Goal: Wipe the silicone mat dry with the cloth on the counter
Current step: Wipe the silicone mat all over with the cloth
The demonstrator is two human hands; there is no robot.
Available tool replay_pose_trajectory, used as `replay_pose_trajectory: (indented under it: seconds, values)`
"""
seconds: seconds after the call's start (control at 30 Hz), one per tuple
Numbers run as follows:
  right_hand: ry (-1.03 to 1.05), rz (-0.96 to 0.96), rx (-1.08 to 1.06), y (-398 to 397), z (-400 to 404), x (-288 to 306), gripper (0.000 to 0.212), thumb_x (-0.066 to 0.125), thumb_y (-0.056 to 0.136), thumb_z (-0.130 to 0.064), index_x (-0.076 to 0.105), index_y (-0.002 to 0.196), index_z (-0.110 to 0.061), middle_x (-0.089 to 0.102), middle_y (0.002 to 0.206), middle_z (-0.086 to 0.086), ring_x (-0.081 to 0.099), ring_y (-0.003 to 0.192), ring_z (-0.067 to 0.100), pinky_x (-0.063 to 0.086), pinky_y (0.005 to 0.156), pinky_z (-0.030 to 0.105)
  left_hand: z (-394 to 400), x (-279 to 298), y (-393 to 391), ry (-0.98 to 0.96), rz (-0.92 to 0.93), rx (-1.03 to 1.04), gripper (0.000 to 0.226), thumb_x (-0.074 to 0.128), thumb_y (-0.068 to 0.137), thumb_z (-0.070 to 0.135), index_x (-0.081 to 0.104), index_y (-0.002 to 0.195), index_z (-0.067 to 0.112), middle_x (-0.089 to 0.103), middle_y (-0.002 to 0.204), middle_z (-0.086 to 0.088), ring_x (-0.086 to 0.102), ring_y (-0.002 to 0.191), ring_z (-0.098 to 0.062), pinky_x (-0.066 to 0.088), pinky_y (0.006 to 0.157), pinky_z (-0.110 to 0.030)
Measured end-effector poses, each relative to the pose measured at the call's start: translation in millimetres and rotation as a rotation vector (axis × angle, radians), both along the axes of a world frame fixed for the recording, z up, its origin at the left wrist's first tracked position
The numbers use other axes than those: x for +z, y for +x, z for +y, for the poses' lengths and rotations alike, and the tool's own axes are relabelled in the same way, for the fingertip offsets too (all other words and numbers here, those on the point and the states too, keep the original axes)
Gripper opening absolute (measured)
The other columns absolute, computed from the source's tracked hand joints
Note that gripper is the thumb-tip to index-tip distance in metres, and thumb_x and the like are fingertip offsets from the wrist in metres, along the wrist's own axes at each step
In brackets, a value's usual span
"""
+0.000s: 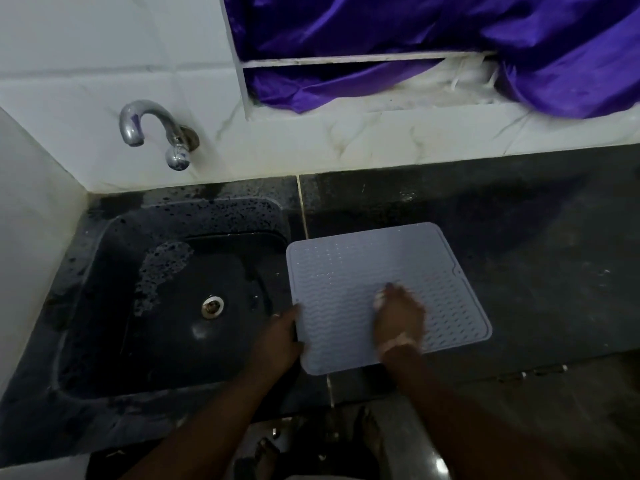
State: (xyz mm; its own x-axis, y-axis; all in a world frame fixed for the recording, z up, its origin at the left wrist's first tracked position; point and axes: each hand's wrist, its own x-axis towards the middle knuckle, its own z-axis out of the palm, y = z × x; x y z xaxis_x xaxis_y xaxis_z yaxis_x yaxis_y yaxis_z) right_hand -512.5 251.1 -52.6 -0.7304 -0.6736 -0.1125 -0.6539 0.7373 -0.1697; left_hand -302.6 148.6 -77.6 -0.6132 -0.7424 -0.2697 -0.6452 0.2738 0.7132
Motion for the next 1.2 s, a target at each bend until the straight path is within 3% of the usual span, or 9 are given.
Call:
replay_pose_trajectory:
  seconds: [0.1,0.23,0.47,0.67,0.8,0.93,1.0,1.1,1.2]
  values:
    - [0.02,-0.061,0.313,63,-18,-6,0.039,0.034,0.096,-0.02,0.048,0.131,-0.014,0.055,0.126,0.012,0.055,0.117,0.032,0.044,0.098,0.046,-2,4,-12,0.088,0.111,0.212,0.057,0.058,0.091,-0.006,0.049,0.142,0.018,0.058,0.131,0.002,0.053,0.12,-0.01,0.038,0.093,-0.004]
    - [-0.322,-0.535,0.248,12,-26,14,0.012,0.053,0.096,-0.014,0.062,0.101,-0.018,0.068,0.099,0.001,0.066,0.093,0.02,0.054,0.088,0.04,-10,4,-21,0.169,0.05,0.299,0.048,0.059,0.092,0.002,0.058,0.136,0.02,0.067,0.127,-0.001,0.062,0.118,-0.019,0.049,0.101,-0.037]
    - [-0.08,-0.18,-0.227,-156,-30,26,0.036,0.045,0.1,-0.021,0.047,0.135,-0.013,0.061,0.126,0.019,0.06,0.115,0.04,0.047,0.1,0.052,-20,7,-45,0.231,0.185,0.478,0.044,0.06,0.093,0.008,0.07,0.101,0.05,0.075,0.098,0.015,0.07,0.094,-0.003,0.055,0.081,-0.027]
    - [0.097,0.054,0.155,-11,-63,8,0.027,0.033,0.097,-0.016,0.054,0.114,-0.012,0.06,0.107,0.014,0.062,0.092,0.033,0.051,0.08,0.046,-29,1,-48,0.197,0.031,0.48,0.046,0.055,0.094,0.001,0.059,0.137,0.017,0.066,0.13,-0.005,0.061,0.118,-0.021,0.048,0.103,-0.037]
    - [-0.034,-0.372,0.577,63,-82,21,0.026,0.034,0.102,-0.019,0.059,0.109,-0.015,0.067,0.103,0.008,0.065,0.096,0.029,0.052,0.087,0.043,-25,3,-48,0.219,0.15,0.532,0.035,0.055,0.092,-0.013,0.065,0.12,0.004,0.068,0.12,-0.019,0.064,0.111,-0.028,0.049,0.093,-0.029]
    - [-0.297,-0.556,0.275,-19,-87,35,0.011,0.052,0.099,-0.02,0.062,0.103,-0.02,0.07,0.097,0.0,0.067,0.091,0.021,0.055,0.084,0.036,-30,13,-52,0.32,0.161,0.525,0.036,0.048,0.098,-0.007,0.062,0.128,0.007,0.063,0.126,-0.021,0.062,0.115,-0.033,0.051,0.098,-0.042]
    - [-0.334,-0.361,0.07,-83,-81,34,0.014,0.05,0.098,-0.016,0.061,0.105,-0.019,0.07,0.099,0.005,0.067,0.093,0.026,0.053,0.081,0.033,-34,17,-54,0.253,0.129,0.436,0.033,0.053,0.101,0.007,0.064,0.125,0.025,0.068,0.122,0.001,0.067,0.101,-0.005,0.056,0.089,-0.023]
    - [-0.193,-0.145,-0.109,-145,-71,23,0.034,0.044,0.098,-0.017,0.052,0.131,-0.013,0.064,0.121,0.015,0.062,0.109,0.035,0.048,0.092,0.042,-40,16,-59,0.21,0.065,0.345,0.039,0.057,0.1,0.01,0.056,0.134,0.028,0.06,0.137,0.0,0.062,0.101,0.011,0.046,0.083,-0.003]
    - [0.008,-0.095,-0.127,-123,-76,8,0.037,0.04,0.101,-0.021,0.047,0.136,-0.013,0.061,0.125,0.014,0.061,0.11,0.034,0.048,0.096,0.049,-45,14,-59,0.106,-0.199,0.148,0.067,0.063,0.097,0.021,0.032,0.155,0.03,0.043,0.153,-0.005,0.053,0.131,-0.015,0.042,0.106,-0.025]
